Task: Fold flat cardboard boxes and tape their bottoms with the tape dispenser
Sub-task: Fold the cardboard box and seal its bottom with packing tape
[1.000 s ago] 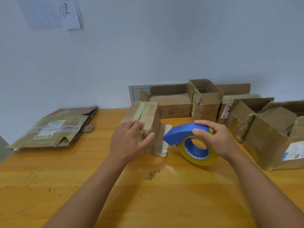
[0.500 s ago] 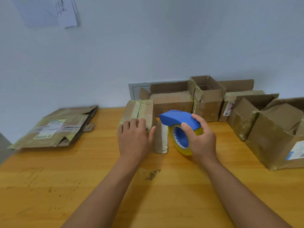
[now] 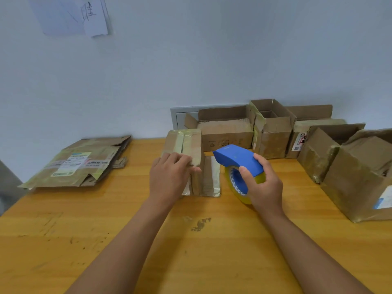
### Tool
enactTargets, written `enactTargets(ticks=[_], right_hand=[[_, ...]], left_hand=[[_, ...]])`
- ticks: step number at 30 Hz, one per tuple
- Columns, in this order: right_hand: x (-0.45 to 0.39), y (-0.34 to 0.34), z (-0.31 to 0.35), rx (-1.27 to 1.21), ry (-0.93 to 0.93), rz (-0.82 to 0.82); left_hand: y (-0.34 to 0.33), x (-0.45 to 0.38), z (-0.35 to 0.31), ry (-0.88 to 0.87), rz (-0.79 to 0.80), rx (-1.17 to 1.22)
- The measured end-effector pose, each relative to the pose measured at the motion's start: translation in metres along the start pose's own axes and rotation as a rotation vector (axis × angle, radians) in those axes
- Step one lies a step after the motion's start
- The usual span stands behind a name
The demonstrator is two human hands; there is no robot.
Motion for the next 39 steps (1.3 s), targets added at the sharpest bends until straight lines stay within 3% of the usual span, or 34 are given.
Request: enactTargets(ticks=[10,15,20,26,31,39], right_hand=[[0.002,0.005,-0.002,-0.016,-0.008,0.01],[0.001,0.006,-0.005,-0.02,-0.01,0.021],[0.002,0.005,-0.006,-0.027,-0.018,0.024],[0.002,0.007,-0.005,-0.028,-0.004,0.024],[0.002,0.006,-0.006,-0.026,-0.01,0.028],[0.002,0.007,-0.007,-0.036,-0.006,0.029]], left_hand=[[-0.002,-0.003,-0.002,-0.014,-0.035,-0.017],[-0.001,-0.008,0.002,-0.014,0.172,-0.019],[0.0,-0.029,0.02,0.081,0.345,0.164],[-0.013,-0.031,0.021,0.069,0.3,0.181],[-0.011,-0.015,0.023,-0.051,0.117,0.271],[-0.014,-0.006,0.014,-0.137,-0.054,0.03]])
Point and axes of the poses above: each hand's wrist, its own x-axis away from the middle knuckle, its own y-axis out of the back of the hand, z = x × y, the point moved 3 cm from there along -x, towards the middle knuckle, and after that the axes turned 10 degrees about -x, right-handed, at the moved point
